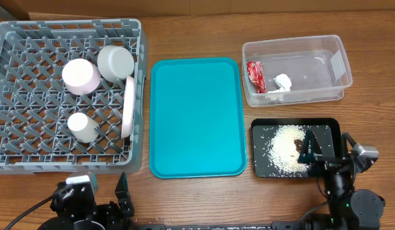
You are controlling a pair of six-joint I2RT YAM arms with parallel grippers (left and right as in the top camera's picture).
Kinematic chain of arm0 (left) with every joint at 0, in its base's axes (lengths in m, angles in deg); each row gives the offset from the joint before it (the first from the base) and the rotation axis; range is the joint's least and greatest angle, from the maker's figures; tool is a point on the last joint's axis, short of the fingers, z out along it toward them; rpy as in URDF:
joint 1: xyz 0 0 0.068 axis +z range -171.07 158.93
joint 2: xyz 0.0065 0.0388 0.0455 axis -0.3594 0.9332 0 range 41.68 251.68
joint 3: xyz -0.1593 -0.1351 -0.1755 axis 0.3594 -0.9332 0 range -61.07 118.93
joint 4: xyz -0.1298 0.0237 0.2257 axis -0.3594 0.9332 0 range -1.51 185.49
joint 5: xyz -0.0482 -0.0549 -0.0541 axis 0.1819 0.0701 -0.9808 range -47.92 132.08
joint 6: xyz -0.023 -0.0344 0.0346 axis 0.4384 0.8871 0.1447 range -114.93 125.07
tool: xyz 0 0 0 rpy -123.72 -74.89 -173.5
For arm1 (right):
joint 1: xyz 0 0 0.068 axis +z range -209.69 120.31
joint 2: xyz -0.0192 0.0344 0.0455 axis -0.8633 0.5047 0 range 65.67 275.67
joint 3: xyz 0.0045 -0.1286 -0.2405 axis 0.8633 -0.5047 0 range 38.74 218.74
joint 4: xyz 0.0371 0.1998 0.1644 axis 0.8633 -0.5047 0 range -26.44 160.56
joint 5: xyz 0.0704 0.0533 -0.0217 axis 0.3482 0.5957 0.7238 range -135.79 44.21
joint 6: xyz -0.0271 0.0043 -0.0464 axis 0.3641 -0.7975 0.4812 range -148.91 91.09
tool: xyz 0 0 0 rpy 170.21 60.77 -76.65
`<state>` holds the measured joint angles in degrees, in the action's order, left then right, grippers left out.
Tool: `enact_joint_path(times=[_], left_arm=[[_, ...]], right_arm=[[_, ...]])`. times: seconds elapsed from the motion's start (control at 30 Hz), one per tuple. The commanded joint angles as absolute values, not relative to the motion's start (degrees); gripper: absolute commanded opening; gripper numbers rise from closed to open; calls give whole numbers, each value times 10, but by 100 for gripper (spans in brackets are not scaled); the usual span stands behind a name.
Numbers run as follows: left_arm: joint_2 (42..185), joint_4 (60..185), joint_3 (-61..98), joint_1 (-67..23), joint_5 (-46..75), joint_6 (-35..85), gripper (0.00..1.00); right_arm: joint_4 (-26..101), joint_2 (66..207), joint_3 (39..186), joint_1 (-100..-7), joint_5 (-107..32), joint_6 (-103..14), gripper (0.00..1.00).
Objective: Sort waste into correct bins and load items into the dishwasher
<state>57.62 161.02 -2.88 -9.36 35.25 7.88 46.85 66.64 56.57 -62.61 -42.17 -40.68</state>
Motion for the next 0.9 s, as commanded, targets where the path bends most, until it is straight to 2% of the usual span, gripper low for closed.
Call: enact_joint_path(times=[0.0,0.13,0.2,0.47,0.87], left_arm=[[573,1609,-32,-95,350,70,100],[573,1609,-32,-95,350,70,100],[573,1609,-32,-95,350,70,100],[573,1609,-32,-95,350,70,100],[573,1609,-32,-95,350,70,100]], right_arm=[[574,658,513,-608,-423,-385,100],[718,658,452,-600,-423,-311,100],[749,658,425,-600,-423,-303,100],[663,658,392,-600,-376,-304,100],[666,658,392,-601,-378,-304,100]])
